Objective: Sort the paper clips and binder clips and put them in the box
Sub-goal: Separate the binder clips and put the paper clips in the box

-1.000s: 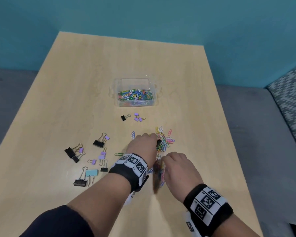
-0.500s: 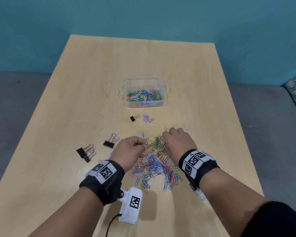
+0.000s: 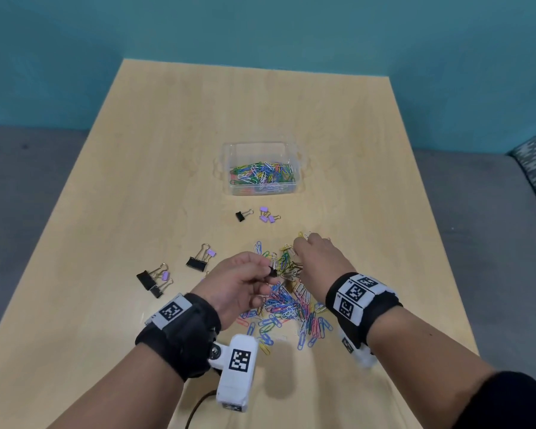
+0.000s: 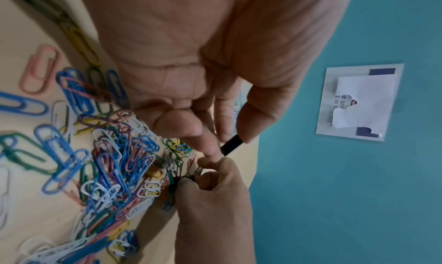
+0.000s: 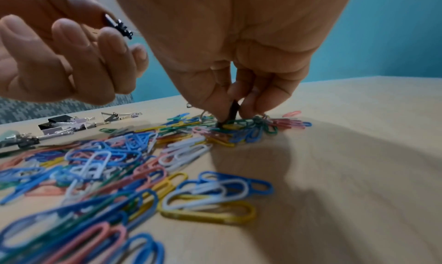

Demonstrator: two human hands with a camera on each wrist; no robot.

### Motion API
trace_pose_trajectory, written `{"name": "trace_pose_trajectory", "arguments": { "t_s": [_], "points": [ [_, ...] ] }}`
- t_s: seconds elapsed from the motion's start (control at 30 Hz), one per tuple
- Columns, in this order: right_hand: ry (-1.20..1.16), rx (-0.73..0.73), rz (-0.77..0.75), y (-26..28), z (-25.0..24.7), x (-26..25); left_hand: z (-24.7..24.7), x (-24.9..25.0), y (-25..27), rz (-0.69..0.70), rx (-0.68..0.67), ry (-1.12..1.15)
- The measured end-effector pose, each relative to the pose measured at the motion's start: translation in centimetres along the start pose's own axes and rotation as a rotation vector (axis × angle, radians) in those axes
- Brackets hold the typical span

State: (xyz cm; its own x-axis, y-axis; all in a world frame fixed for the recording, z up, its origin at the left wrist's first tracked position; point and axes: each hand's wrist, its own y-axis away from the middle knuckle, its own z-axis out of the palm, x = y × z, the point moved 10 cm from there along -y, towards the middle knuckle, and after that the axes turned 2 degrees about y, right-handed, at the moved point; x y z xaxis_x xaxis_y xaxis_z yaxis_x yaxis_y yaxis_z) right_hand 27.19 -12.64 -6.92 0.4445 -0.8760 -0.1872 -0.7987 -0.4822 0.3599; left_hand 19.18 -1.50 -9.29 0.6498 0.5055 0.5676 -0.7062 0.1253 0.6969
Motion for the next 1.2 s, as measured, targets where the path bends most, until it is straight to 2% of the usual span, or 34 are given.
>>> {"name": "trace_pose_trajectory", "arguments": {
  "t_s": [0.1, 0.17, 0.23, 0.33, 0.37, 0.43, 0.5, 0.57, 0.67, 0.73, 0.83, 0.93, 1.03, 1.1, 1.17, 1.2],
  "points": [
    [-0.071, 0.016, -0.012, 0.0, 0.2, -0.1, -0.5, 0.3, 0.3, 0.025, 0.047, -0.042],
    [-0.153, 0.033, -0.007, 0.2, 0.2, 0.0, -1.1, 0.8, 0.6, 0.071, 0.111, -0.211],
    [-0.27, 0.053, 0.03, 0.6, -0.3, 0.6, -1.0, 2.3, 1.3, 0.191, 0.18, -0.598],
    [-0.408, 0.042, 0.08, 1.2, -1.1, 1.6, 2.2, 3.7, 2.7, 0.412, 0.17, -1.595],
    [-0.44, 0.025, 0.087, 1.4, -1.1, 1.8, 3.4, 3.6, 3.1, 0.465, 0.154, -1.792],
    [-0.504, 0.002, 0.093, 1.7, -1.2, 2.2, 4.9, 3.4, 3.5, 0.501, 0.107, -1.926],
    [-0.601, -0.016, 0.122, 1.7, -0.8, 2.8, 5.4, 3.4, 3.5, 0.525, 0.093, -1.945],
    [-0.753, -0.021, 0.184, 1.6, -0.3, 3.9, 5.0, 4.0, 3.4, 0.573, 0.138, -1.879],
    [-1.003, -0.023, 0.298, 1.7, 0.3, 5.2, 2.1, 5.1, 2.9, 0.53, 0.253, -1.623],
    [-1.099, -0.025, 0.341, 1.4, 0.3, 5.2, -0.2, 6.0, 2.2, 0.508, 0.351, -1.544],
    [-1.09, -0.001, 0.369, -0.7, -0.2, 4.5, -2.7, 7.5, 1.0, 0.475, 0.475, -1.554],
    [-1.031, 0.025, 0.41, -3.5, -0.3, 3.1, -3.4, 8.8, -0.1, 0.477, 0.531, -1.605],
    [-0.97, 0.019, 0.375, -5.5, -0.6, 1.1, -3.6, 10.0, -0.9, 0.523, 0.573, -1.63],
    [-1.11, 0.01, 0.348, -5.7, -0.7, 0.6, -4.2, 10.7, -0.8, 0.526, 0.588, -1.532],
    [-1.193, 0.069, 0.358, -4.7, -0.9, 2.6, -4.4, 11.1, 0.0, 0.55, 0.588, -1.419],
    [-1.085, 0.135, 0.37, -4.0, -1.4, 4.5, -4.0, 11.0, 0.7, 0.587, 0.574, -1.403]
  ]
}}
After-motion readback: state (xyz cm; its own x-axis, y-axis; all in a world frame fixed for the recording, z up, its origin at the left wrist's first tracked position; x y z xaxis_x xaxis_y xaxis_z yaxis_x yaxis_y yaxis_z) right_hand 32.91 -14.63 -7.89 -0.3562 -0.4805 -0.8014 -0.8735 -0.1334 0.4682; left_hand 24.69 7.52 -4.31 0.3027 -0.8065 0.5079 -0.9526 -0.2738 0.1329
